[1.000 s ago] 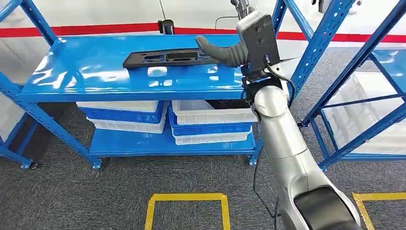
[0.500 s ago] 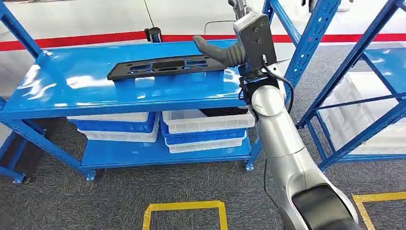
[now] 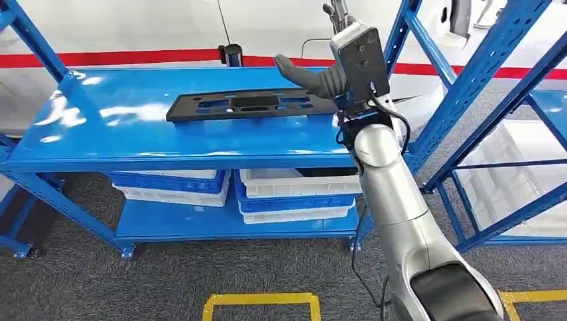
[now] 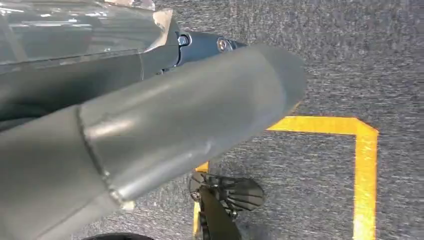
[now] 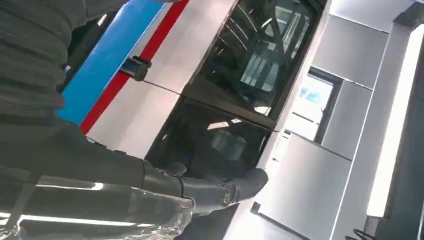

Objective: Take the parts from the cabinet and place them on the table.

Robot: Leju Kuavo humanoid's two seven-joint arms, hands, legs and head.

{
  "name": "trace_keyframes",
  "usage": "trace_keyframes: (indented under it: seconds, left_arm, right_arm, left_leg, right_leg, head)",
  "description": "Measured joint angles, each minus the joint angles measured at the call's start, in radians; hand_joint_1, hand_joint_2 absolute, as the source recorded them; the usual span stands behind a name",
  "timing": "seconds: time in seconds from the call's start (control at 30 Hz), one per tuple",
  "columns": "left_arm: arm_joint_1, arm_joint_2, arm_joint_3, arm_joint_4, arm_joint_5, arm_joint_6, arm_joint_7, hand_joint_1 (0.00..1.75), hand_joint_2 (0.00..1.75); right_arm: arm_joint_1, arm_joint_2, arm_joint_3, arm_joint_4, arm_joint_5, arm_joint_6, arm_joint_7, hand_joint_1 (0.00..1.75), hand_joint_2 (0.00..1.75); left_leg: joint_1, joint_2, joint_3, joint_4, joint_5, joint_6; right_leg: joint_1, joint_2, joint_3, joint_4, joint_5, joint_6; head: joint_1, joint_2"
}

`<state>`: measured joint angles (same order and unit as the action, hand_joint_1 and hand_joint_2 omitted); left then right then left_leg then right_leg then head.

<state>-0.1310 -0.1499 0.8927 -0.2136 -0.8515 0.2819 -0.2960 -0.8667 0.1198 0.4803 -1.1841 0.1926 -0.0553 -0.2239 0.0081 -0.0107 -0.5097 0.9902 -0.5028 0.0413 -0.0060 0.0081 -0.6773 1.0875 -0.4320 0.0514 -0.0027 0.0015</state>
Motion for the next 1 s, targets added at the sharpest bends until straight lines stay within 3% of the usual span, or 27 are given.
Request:
trace_keyframes:
  seconds: [0.03, 0.07, 0.1, 0.13, 0.17, 0.2, 0.23, 0.27, 0.3, 0.37, 0.4, 0.43, 0.5, 0.53, 0.57, 0.6, 0.63, 0.8, 0.97, 1.0]
  left_arm:
    - [0.0, -0.002, 0.0, 0.001, 0.0, 0.0, 0.0, 0.0, 0.0]
    - [0.0, -0.002, 0.0, 0.002, 0.0, 0.0, -0.001, 0.0, 0.0]
    - [-0.003, -0.002, 0.0, 0.002, 0.0, 0.0, -0.001, 0.0, 0.0]
    - [-0.003, -0.002, 0.0, 0.002, 0.0, -0.001, -0.001, 0.0, 0.0]
    - [-0.001, -0.004, 0.0, 0.003, -0.002, -0.001, -0.002, 0.0, 0.0]
    - [-0.002, -0.004, 0.0, 0.003, -0.003, -0.002, -0.004, 0.0, 0.0]
    - [-0.002, -0.003, 0.0, 0.003, -0.008, -0.004, -0.008, 0.0, 0.0]
    - [-0.006, -0.004, 0.0, 0.003, -0.009, -0.005, -0.01, 0.0, 0.0]
    - [-0.008, -0.003, -0.001, 0.003, -0.011, -0.006, -0.011, 0.0, 0.0]
    - [-0.006, -0.003, -0.001, 0.003, -0.018, -0.006, -0.013, 0.0, 0.0]
    - [-0.006, -0.003, -0.001, 0.003, -0.019, -0.005, -0.014, 0.0, 0.0]
    - [-0.006, -0.002, -0.001, 0.003, -0.021, -0.003, -0.014, 0.0, 0.0]
    - [-0.006, 0.0, -0.002, 0.003, -0.024, 0.0, -0.016, 0.0, 0.0]
    - [-0.005, 0.0, -0.002, 0.003, -0.026, 0.0, -0.016, 0.0, 0.0]
    - [-0.005, -0.003, -0.002, 0.007, -0.028, -0.001, -0.016, 0.0, 0.0]
    - [-0.008, 0.0, -0.003, 0.006, -0.03, 0.001, -0.017, 0.0, 0.0]
    - [-0.008, 0.0, -0.003, 0.006, -0.031, 0.002, -0.013, 0.0, 0.0]
    - [-0.007, -0.002, -0.005, 0.006, -0.04, 0.015, 0.01, 0.0, 0.0]
    - [-0.007, -0.003, -0.005, 0.006, -0.04, 0.016, 0.02, 0.0, 0.0]
    - [-0.007, -0.003, -0.006, 0.006, -0.04, 0.016, 0.02, 0.0, 0.0]
  right_arm:
    - [0.0, 0.0, 0.0, 0.0, 0.0, 0.0, 0.0, 0.0, 1.75]
    - [0.001, -0.003, 0.0, 0.001, 0.0, 0.0, 0.0, 0.0, 1.75]
    - [0.0, -0.001, 0.001, 0.0, 0.0, 0.0, 0.001, 0.0, 1.75]
    - [0.002, -0.001, 0.0, 0.0, 0.001, 0.0, 0.002, 0.0, 1.75]
    - [0.001, -0.001, 0.0, -0.001, 0.001, -0.002, 0.002, 0.0, 1.75]
    - [0.001, 0.002, 0.0, -0.002, 0.001, -0.002, 0.002, 0.0, 1.75]
    - [0.001, 0.002, 0.0, -0.005, 0.005, -0.003, 0.002, 0.0, 1.75]
    - [-0.002, 0.003, 0.0, -0.006, 0.007, -0.006, 0.002, 0.0, 1.75]
    - [-0.001, 0.004, 0.0, -0.006, 0.007, -0.007, 0.002, 0.0, 1.75]
    - [0.008, 0.003, 0.0, -0.006, 0.009, -0.008, 0.003, 0.0, 1.75]
    - [0.013, 0.003, 0.0, -0.006, 0.012, -0.009, 0.003, 0.0, 1.75]
    - [0.015, 0.003, 0.0, -0.006, 0.015, -0.009, 0.005, 0.0, 1.75]
    - [0.015, 0.004, 0.0, -0.006, 0.019, -0.009, 0.009, 0.0, 1.75]
    - [0.017, 0.004, 0.0, -0.006, 0.019, -0.009, 0.009, 0.0, 1.75]
    - [0.015, 0.004, 0.0, -0.005, 0.02, -0.009, 0.01, 0.0, 1.75]
    - [0.013, 0.005, 0.0, -0.007, 0.02, -0.008, 0.01, 0.0, 1.75]
    - [0.015, 0.005, 0.0, -0.008, 0.021, -0.007, 0.013, 0.0, 1.75]
    - [0.018, 0.005, 0.0, -0.008, 0.024, 0.0, 0.012, 0.0, 1.75]
    - [0.018, 0.006, 0.0, -0.009, 0.024, 0.001, 0.012, 0.0, 1.75]
    - [0.018, 0.006, 0.0, -0.009, 0.025, 0.001, 0.012, 0.0, 1.75]
  left_leg:
    - [0.001, 0.0, 0.004, -0.003, -0.011, -0.003]
    - [0.0, -0.001, 0.02, -0.003, -0.019, -0.011]
    - [0.001, 0.0, 0.019, -0.009, -0.025, -0.02]
    - [0.002, 0.002, 0.036, -0.015, -0.02, -0.025]
    - [-0.002, 0.002, 0.04, -0.009, -0.013, -0.031]
    - [-0.002, 0.004, 0.048, -0.002, -0.019, -0.036]
    - [0.001, 0.006, 0.037, 0.025, -0.028, -0.038]
    - [0.006, 0.006, 0.011, 0.078, -0.042, -0.041]
    - [0.009, 0.006, -0.031, 0.14, -0.064, -0.05]
    - [0.013, 0.006, -0.121, 0.25, -0.116, -0.064]
    - [0.017, 0.007, -0.15, 0.259, -0.113, -0.067]
    - [0.022, 0.008, -0.157, 0.226, -0.079, -0.071]
    - [0.029, 0.01, -0.115, 0.059, 0.056, -0.077]
    - [0.03, 0.013, -0.095, 0.009, 0.093, -0.079]
    - [0.021, 0.013, -0.11, 0.023, 0.083, -0.077]
    - [0.014, 0.012, -0.093, 0.002, 0.081, -0.06]
    - [0.013, 0.011, -0.096, -0.001, 0.087, -0.053]
    - [0.002, 0.0, -0.097, 0.0, 0.087, -0.051]
    - [0.002, -0.004, -0.097, -0.001, 0.079, -0.042]
    - [0.002, -0.004, -0.097, -0.001, 0.078, -0.041]
  right_leg:
    - [0.003, -0.006, 0.027, -0.091, 0.055, -0.002]
    - [0.011, -0.01, 0.02, -0.088, 0.02, -0.025]
    - [0.016, -0.009, 0.037, -0.089, 0.008, -0.039]
    - [0.02, -0.008, 0.047, -0.102, 0.017, -0.047]
    - [0.014, -0.007, 0.051, -0.111, 0.027, -0.058]
    - [-0.002, -0.003, 0.077, -0.114, 0.026, -0.063]
    - [-0.002, -0.004, 0.093, -0.116, 0.018, -0.073]
    - [-0.002, -0.004, 0.103, -0.116, 0.009, -0.087]
    - [-0.001, -0.004, 0.11, -0.116, 0.002, -0.089]
    - [-0.001, -0.003, 0.127, -0.116, -0.017, -0.086]
    - [-0.001, 0.0, 0.137, -0.114, -0.028, -0.083]
    - [-0.004, 0.002, 0.149, -0.112, -0.039, -0.079]
    - [-0.009, 0.004, 0.181, -0.11, -0.065, -0.068]
    - [-0.01, 0.002, 0.183, -0.112, -0.075, -0.059]
    - [-0.007, 0.004, 0.201, -0.119, -0.074, -0.053]
    - [-0.006, 0.005, 0.191, -0.117, -0.073, -0.047]
    - [-0.003, 0.004, 0.189, -0.123, -0.075, -0.044]
    - [0.001, 0.002, 0.194, -0.123, -0.079, -0.04]
    - [0.0, 0.0, 0.202, -0.137, -0.081, -0.04]
    - [0.0, 0.0, 0.204, -0.141, -0.084, -0.036]
  head:
    - [0.001, 0.0]
    - [-0.006, 0.0]
    - [0.001, 0.0]
    - [0.005, 0.0]
    - [0.004, 0.0]
    - [0.001, 0.0]
    - [0.003, 0.0]
    - [-0.007, 0.0]
    - [-0.005, 0.0]
    - [-0.006, 0.0]
    - [-0.006, 0.0]
    - [-0.006, 0.0]
    - [-0.006, 0.0]
    - [-0.005, 0.0]
    - [-0.007, 0.0]
    - [-0.012, 0.0]
    - [-0.006, 0.0]
    - [-0.003, 0.0]
    - [-0.003, 0.0]
    - [-0.003, 0.0]
